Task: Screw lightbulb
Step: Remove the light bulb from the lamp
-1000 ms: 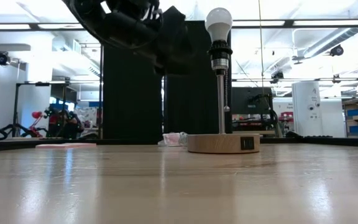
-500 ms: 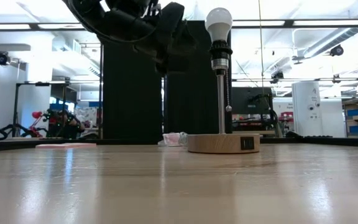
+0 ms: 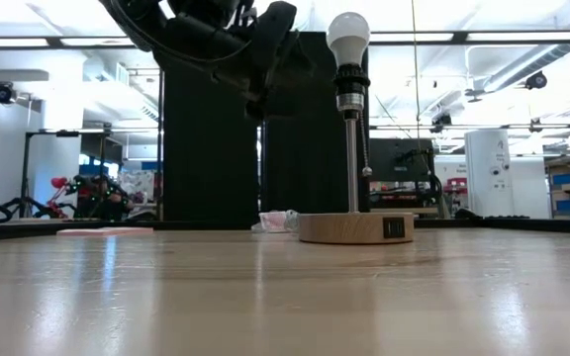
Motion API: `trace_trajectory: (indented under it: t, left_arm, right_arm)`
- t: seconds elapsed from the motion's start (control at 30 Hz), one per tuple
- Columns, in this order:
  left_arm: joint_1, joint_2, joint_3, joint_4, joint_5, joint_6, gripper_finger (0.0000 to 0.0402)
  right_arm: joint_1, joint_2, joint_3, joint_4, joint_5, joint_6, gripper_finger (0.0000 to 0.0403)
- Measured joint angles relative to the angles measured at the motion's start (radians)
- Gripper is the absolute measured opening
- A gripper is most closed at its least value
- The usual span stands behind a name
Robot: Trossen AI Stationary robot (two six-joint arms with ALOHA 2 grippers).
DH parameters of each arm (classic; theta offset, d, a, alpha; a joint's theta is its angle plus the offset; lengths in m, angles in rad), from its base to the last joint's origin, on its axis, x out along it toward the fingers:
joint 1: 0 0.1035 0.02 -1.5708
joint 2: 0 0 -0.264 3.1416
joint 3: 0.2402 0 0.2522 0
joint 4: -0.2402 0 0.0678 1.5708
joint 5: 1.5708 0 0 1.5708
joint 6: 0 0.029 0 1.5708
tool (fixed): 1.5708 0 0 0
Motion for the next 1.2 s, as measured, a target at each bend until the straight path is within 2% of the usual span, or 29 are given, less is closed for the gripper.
trace_trajectory:
  t: [0.2,0.4,0.6,0.83,1.1,1.2]
  left_arm:
    - [-0.01,0.0,0.0,0.0,-0.001,0.037,0.0298]
    - [0.014,0.005,-0.013,0.019,-0.003,0.063,0.0315]
    - [0.023,0.035,-0.04,0.135,0.002,0.135,0.0333]
    - [0.02,0.052,-0.05,0.263,0.032,0.178,0.0336]
    - [0.026,0.195,-0.051,0.537,0.026,0.171,0.0336]
    - [0.026,0.234,-0.05,0.586,0.025,0.157,0.0336]
  right_arm:
    - [-0.006,0.016,-0.001,-0.002,-0.003,0.161,0.0342]
    - [-0.005,0.017,-0.002,-0.002,-0.001,0.24,0.0349]
    - [-0.005,0.017,-0.003,-0.003,-0.002,0.305,0.0349]
    - [-0.006,0.019,-0.004,-0.003,-0.002,0.277,0.0349]
    - [-0.001,0.024,-0.004,-0.003,-0.012,0.277,0.0349]
    - [-0.001,0.023,-0.004,-0.003,-0.038,0.281,0.0349]
